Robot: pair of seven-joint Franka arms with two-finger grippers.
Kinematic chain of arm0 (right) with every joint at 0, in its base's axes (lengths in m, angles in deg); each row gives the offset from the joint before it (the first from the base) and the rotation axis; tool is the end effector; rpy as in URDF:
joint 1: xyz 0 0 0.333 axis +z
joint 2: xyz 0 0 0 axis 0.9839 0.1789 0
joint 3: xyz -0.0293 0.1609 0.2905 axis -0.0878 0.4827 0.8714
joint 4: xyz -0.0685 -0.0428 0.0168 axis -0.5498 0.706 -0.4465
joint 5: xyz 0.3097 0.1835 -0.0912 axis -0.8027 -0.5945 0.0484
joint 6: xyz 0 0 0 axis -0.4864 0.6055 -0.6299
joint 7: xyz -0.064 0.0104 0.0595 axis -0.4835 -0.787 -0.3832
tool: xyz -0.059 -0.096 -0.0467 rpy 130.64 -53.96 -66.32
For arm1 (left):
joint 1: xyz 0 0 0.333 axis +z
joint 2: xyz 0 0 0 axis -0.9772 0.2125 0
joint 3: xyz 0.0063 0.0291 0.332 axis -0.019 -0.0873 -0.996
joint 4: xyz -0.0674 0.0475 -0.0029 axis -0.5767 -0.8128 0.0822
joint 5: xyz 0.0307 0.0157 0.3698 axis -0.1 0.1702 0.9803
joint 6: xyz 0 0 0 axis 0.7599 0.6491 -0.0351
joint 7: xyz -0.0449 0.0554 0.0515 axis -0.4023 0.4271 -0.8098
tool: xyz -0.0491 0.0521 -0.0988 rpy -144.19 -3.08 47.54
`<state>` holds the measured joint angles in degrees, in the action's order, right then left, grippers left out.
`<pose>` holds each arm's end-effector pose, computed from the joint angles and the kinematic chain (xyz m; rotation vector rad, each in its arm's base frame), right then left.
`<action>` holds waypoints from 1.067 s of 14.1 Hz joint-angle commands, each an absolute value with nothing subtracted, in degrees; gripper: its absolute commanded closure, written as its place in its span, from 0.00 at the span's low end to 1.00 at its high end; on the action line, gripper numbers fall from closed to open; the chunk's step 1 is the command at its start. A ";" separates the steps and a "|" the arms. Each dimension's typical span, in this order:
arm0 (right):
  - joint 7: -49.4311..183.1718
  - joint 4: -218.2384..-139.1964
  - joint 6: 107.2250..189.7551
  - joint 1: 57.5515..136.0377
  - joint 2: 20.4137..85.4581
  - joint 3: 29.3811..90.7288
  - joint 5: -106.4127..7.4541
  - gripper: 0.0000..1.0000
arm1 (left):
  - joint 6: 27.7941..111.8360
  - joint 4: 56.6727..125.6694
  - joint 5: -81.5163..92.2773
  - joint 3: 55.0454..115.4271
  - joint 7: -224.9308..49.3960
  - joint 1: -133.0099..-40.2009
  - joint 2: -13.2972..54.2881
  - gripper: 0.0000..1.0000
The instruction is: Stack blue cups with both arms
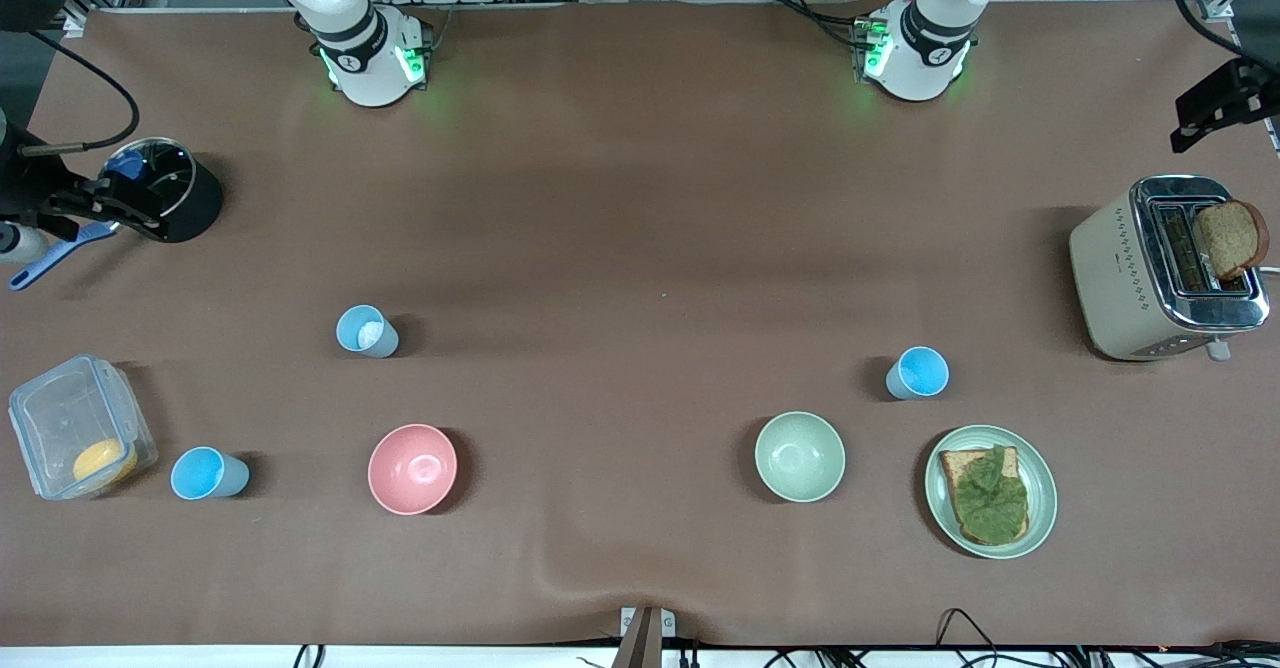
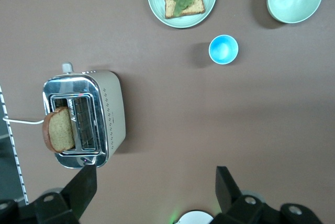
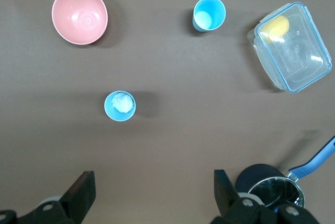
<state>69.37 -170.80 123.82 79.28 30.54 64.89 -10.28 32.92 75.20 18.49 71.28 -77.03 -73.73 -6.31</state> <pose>0.5390 -0.0144 0.6106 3.1022 0.0422 -0.0373 0.5064 0.0067 0.6725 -3.0679 0.1055 0.0675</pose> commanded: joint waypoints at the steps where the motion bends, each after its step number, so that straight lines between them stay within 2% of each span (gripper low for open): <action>1: 69.88 -170.31 123.05 80.13 30.44 64.89 -10.35 0.00 | 33.16 73.64 19.82 72.27 -83.14 -74.39 -1.45 0.00; 5: 69.88 -171.10 121.04 82.84 31.93 64.89 -10.26 0.00 | 33.16 72.84 19.56 72.18 -92.18 -76.06 -0.82 0.00; 9: 70.06 -171.28 121.81 86.63 39.03 64.89 -10.35 0.00 | 33.25 74.51 17.54 72.36 -96.70 -76.06 1.98 0.00; 12: 70.67 -175.12 129.25 87.61 42.12 64.89 -11.40 0.00 | 33.51 77.75 14.82 72.27 -96.35 -74.49 3.31 0.00; 15: 71.19 -183.03 138.84 87.87 42.39 64.89 -13.42 0.00 | 38.50 85.74 13.06 72.36 -94.42 -72.02 1.82 0.00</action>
